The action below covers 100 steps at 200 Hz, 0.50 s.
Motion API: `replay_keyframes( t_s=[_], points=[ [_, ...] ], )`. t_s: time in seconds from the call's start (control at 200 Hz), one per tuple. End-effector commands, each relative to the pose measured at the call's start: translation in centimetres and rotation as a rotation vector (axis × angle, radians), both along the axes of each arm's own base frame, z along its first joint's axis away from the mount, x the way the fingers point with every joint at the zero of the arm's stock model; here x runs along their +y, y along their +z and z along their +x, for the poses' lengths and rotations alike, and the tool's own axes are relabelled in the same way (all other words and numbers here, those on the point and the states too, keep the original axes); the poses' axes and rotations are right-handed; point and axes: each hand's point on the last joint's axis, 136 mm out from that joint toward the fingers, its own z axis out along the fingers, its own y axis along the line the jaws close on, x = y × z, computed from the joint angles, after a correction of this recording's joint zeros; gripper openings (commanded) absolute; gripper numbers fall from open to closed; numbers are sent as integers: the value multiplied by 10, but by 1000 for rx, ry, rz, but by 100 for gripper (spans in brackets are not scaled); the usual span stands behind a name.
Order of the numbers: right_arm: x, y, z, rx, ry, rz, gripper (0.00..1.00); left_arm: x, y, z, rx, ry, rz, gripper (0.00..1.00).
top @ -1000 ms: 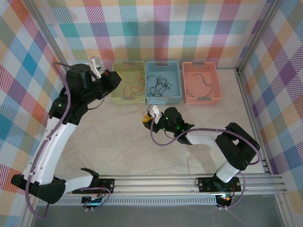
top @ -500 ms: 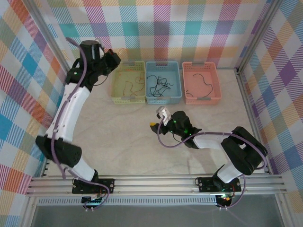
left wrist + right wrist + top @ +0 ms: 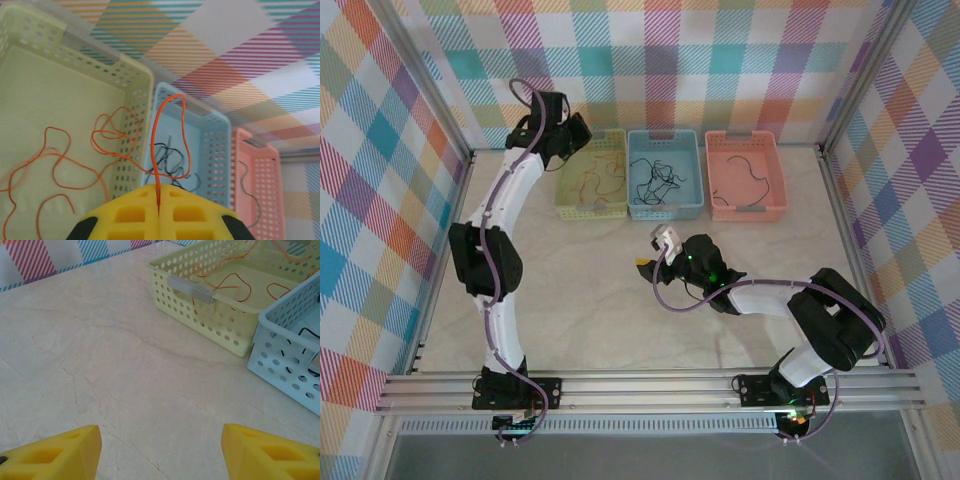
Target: Untangle the cables
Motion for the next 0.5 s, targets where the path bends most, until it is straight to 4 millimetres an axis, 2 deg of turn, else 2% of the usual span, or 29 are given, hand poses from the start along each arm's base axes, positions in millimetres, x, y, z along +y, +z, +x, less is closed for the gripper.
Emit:
replay_keyframes(
  t_s=[0.0,0.085,0.115,0.17,0.205,0.255,0.33,0.345,0.35,0.425,0.44,0.47,0.495],
  points=[
    [2,17,2,-25,-1,39,65,9,-12,17,-14,22,30,0],
    [2,18,2,-28,1,40,65,0,-50,21,60,-15,12,1],
    [2,18,2,-27,2,41,65,-5,-63,22,85,-38,1,12],
    [2,18,2,-28,3,43,65,-8,-83,20,142,-55,-6,38],
    [2,18,2,-28,3,44,66,-10,-90,18,167,-67,-6,52],
    [1,19,4,-29,-11,48,66,-8,-88,12,176,-72,11,70],
    [-2,20,7,-31,-39,47,68,5,-71,-3,158,-29,66,88],
    [-3,20,8,-31,-46,47,68,10,-62,-6,140,-12,77,98],
    [-3,20,8,-32,-49,47,68,12,-65,-7,146,-6,83,99],
    [-9,21,13,-41,-91,43,71,31,-45,-32,87,63,135,100],
    [-10,22,15,-45,-103,42,72,35,-33,-37,56,77,139,100],
    [-14,22,18,-50,-131,34,73,43,-32,-50,48,102,163,100],
    [-17,23,21,-58,-154,25,74,51,-24,-61,20,126,182,100]
  ],
)
